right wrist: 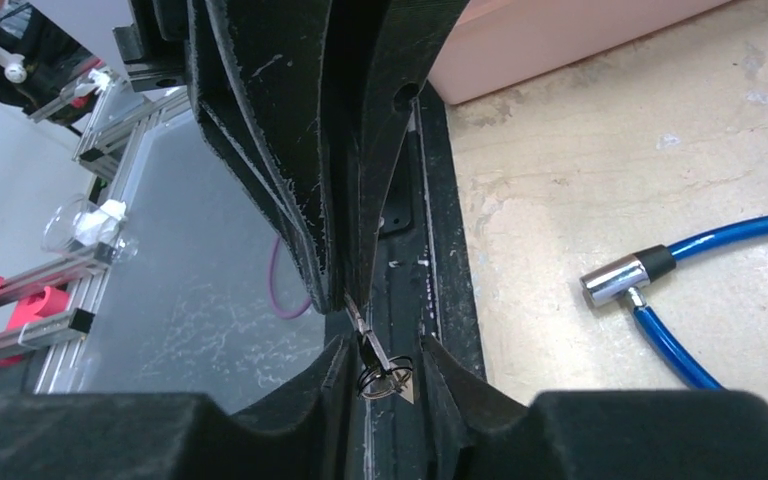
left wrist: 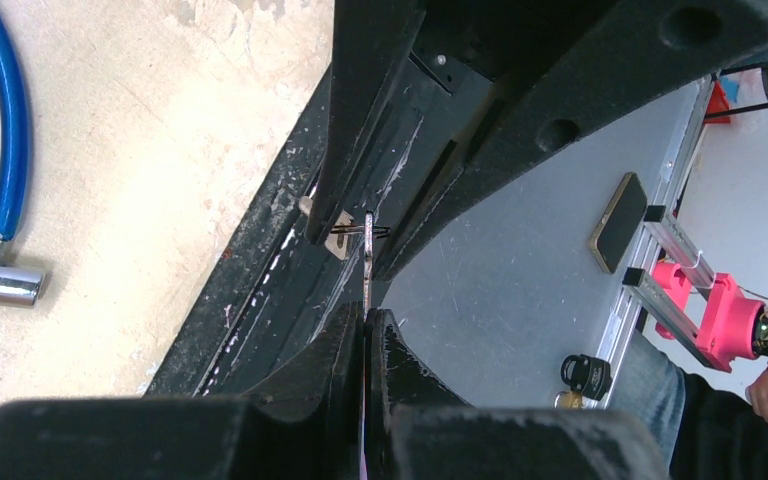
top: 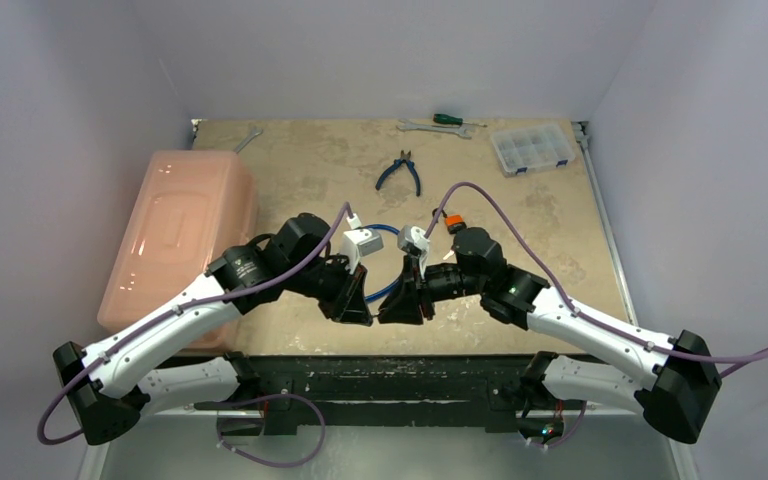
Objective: Unlock with the key
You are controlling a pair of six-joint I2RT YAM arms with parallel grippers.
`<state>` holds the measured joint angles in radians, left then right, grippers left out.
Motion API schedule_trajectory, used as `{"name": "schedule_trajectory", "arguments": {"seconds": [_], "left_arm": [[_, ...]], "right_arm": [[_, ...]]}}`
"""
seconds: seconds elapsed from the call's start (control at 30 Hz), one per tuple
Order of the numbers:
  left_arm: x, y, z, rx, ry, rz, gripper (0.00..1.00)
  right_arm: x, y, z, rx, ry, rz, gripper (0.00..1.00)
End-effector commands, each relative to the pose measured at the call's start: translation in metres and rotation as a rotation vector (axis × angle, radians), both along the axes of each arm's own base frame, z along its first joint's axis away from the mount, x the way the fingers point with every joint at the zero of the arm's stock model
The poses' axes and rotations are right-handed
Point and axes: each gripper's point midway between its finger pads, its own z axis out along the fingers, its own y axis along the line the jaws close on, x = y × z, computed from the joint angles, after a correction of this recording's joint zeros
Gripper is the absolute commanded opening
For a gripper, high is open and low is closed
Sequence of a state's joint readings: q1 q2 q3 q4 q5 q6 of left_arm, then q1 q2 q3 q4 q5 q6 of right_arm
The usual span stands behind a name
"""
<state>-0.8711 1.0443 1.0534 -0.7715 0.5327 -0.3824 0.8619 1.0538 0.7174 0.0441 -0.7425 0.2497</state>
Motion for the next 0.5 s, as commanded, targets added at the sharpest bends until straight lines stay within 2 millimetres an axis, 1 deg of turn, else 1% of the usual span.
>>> {"name": "schedule_trajectory", "arguments": {"seconds": [0.0,0.03,0.13,0.23,0.27,0.47], "left_arm": [[-0.001,-0.003,0.014,-0.054,-0.026,-0.009,0.0],[-0.001,-0.002,0.014,-0.052,-0.026,-0.009,0.0],[-0.001,-0.001,0.014,-0.051,-0.03,-0.007,0.0],[-0.001,0.0,0.014,-0.049,-0.03,-0.006,0.0],[-0.002,0.0,0.013,-0.047,-0.031,-0.006,0.0],[-0.001,0.002,0.012,-0.041,-0.035,0.003,0.0]], "right_arm": [[-0.005,0.001,0.006,0.028,-0.022,0.038,0.28],[-0.005,0.001,0.007,0.031,-0.023,0.042,0.27],[-0.008,0.0,0.01,0.038,-0.025,0.052,0.18],[-0.01,-0.001,0.012,0.047,-0.019,0.062,0.02],[-0.012,-0.001,0.013,0.053,-0.019,0.067,0.0],[-0.02,-0.002,0.016,0.08,-0.006,0.107,0.0]]}}
